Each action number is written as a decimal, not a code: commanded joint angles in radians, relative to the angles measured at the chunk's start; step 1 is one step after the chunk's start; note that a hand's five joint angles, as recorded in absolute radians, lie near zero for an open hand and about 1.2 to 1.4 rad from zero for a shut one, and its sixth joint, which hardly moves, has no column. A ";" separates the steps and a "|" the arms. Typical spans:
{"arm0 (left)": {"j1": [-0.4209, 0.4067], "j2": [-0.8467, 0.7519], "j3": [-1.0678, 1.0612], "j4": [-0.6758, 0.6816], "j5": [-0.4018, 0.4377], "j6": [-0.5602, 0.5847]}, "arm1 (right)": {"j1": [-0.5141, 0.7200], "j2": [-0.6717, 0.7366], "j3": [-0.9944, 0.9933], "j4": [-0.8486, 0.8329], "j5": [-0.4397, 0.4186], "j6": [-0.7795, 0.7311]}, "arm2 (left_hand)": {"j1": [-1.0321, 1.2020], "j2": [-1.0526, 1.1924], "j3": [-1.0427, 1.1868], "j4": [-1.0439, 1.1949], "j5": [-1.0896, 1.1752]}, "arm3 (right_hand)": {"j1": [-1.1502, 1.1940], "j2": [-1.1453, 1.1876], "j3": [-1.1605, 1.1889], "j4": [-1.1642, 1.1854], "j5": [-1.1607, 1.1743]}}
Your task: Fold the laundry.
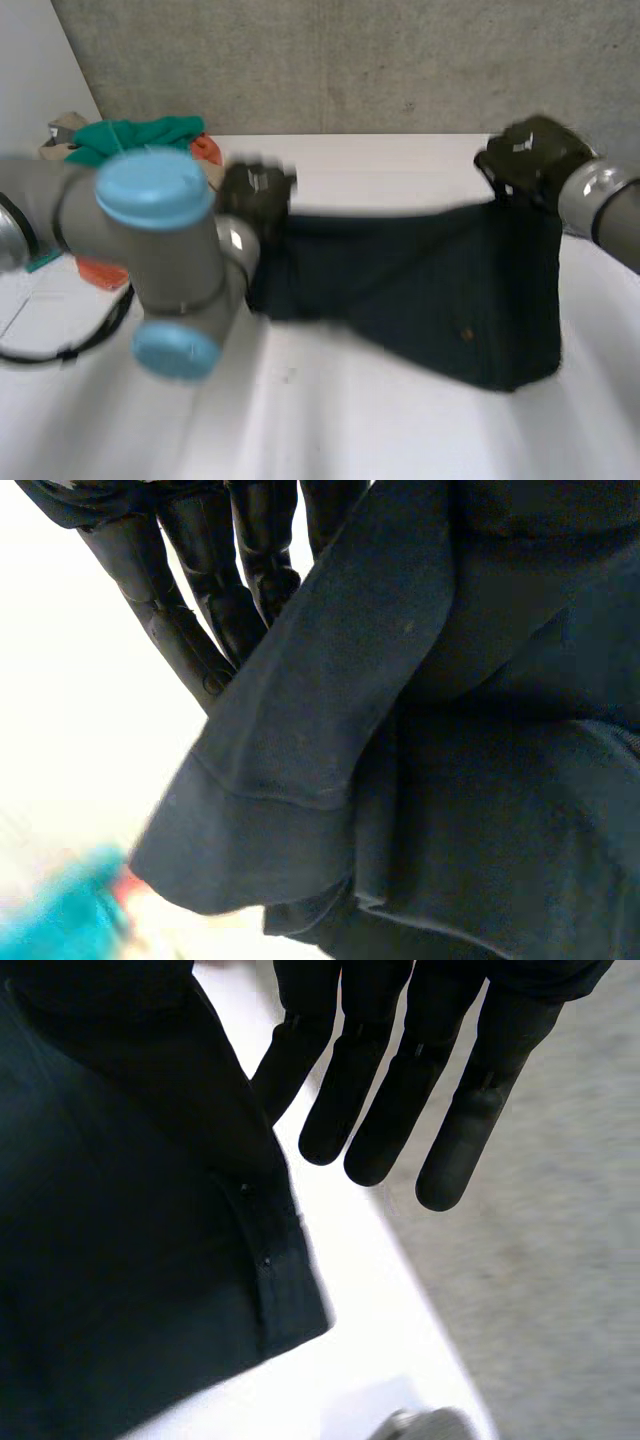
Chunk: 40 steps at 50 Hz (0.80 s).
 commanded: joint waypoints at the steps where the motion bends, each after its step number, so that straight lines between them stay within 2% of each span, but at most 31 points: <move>1: 0.065 -0.039 0.335 0.131 0.075 0.039 | 0.005 0.062 -0.191 -0.323 0.078 0.186 | 0.262 0.200 0.215 0.202 0.228 | 0.281 0.211 0.207 0.197 0.207; 5: 0.081 -0.061 0.446 0.122 0.075 0.037 | 0.006 0.043 -0.211 -0.445 0.078 0.267 | 0.262 0.200 0.215 0.202 0.228 | 0.281 0.211 0.207 0.197 0.207; 11: 0.101 -0.038 0.392 0.079 0.089 0.026 | 0.015 0.007 -0.135 -0.414 0.038 0.278 | 0.262 0.200 0.215 0.202 0.228 | 0.281 0.211 0.207 0.197 0.207; 17: 0.116 -0.021 0.080 0.118 0.147 -0.009 | 0.016 0.026 0.109 -0.437 -0.054 0.269 | 0.262 0.200 0.215 0.202 0.228 | 0.281 0.211 0.207 0.197 0.207; 22: 0.099 -0.053 -0.125 0.198 0.172 -0.006 | 0.005 0.129 0.253 -0.460 -0.065 0.226 | 0.262 0.200 0.215 0.202 0.228 | 0.281 0.211 0.207 0.197 0.207; 28: 0.090 -0.039 -0.258 0.229 0.146 0.039 | -0.003 0.224 0.289 -0.455 -0.051 0.133 | 0.262 0.200 0.215 0.202 0.228 | 0.281 0.211 0.207 0.197 0.207; 29: 0.090 -0.018 -0.277 0.227 0.132 0.063 | -0.006 0.244 0.280 -0.446 -0.042 0.108 | 0.262 0.200 0.215 0.202 0.228 | -0.065 -0.135 -0.140 -0.149 -0.140; 30: 0.092 -0.005 -0.283 0.226 0.126 0.078 | -0.004 0.250 0.274 -0.439 -0.036 0.099 | 0.262 0.200 0.215 0.202 0.228 | -0.255 -0.325 -0.329 -0.338 -0.329; 33: 0.099 0.048 -0.297 0.223 0.106 0.135 | 0.003 0.255 0.237 -0.414 -0.002 0.106 | 0.262 0.200 0.215 0.202 0.228 | -0.634 -0.704 -0.709 -0.718 -0.709; 37: 0.116 0.114 -0.298 0.215 0.092 0.174 | 0.026 0.254 0.186 -0.411 0.033 0.219 | 0.262 0.200 0.215 0.202 0.228 | -0.913 -0.983 -0.988 -0.997 -0.988; 40: 0.121 0.154 -0.298 0.191 0.092 0.169 | 0.045 0.258 0.136 -0.406 0.029 0.315 | 0.262 0.200 0.215 0.202 0.228 | -0.941 -1.011 -1.015 -1.024 -1.015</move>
